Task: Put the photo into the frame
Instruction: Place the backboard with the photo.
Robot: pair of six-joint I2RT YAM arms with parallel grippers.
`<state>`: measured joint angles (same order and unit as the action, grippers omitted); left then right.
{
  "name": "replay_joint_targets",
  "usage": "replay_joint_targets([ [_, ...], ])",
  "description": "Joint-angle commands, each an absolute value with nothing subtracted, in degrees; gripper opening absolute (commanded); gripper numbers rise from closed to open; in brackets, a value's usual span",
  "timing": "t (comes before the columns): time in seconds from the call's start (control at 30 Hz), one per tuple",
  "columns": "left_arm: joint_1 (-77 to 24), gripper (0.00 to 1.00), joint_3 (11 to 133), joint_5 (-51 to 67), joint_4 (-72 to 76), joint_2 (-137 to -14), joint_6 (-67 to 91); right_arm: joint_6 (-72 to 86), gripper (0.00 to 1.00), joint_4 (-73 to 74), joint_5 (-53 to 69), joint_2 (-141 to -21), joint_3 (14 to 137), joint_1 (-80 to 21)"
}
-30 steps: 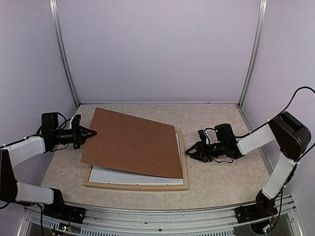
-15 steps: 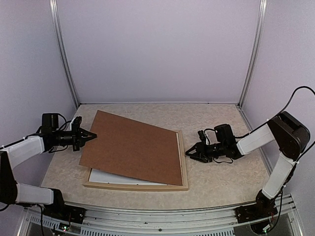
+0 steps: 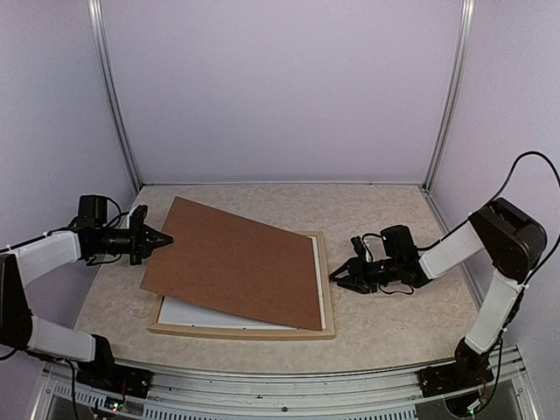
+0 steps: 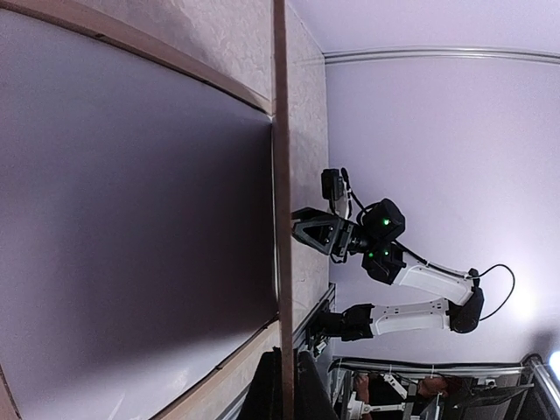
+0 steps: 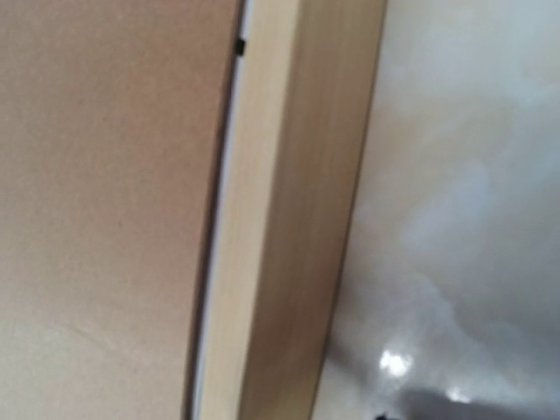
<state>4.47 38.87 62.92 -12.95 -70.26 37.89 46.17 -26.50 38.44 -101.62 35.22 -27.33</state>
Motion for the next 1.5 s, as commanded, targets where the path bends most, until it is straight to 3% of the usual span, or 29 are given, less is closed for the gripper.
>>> replay_joint_targets([
  [0.0,4.88,0.0,41.59,65.3,-12.08,-71.45,36.2,46.41,0.45,-28.48,39.2,-102.57,34.46,-27.86],
  [1.47,0.45,0.0,40.54,62.71,-4.39,-77.16,38.63,46.87,0.43,-27.98,38.77,-103.84,36.17,-29.9],
])
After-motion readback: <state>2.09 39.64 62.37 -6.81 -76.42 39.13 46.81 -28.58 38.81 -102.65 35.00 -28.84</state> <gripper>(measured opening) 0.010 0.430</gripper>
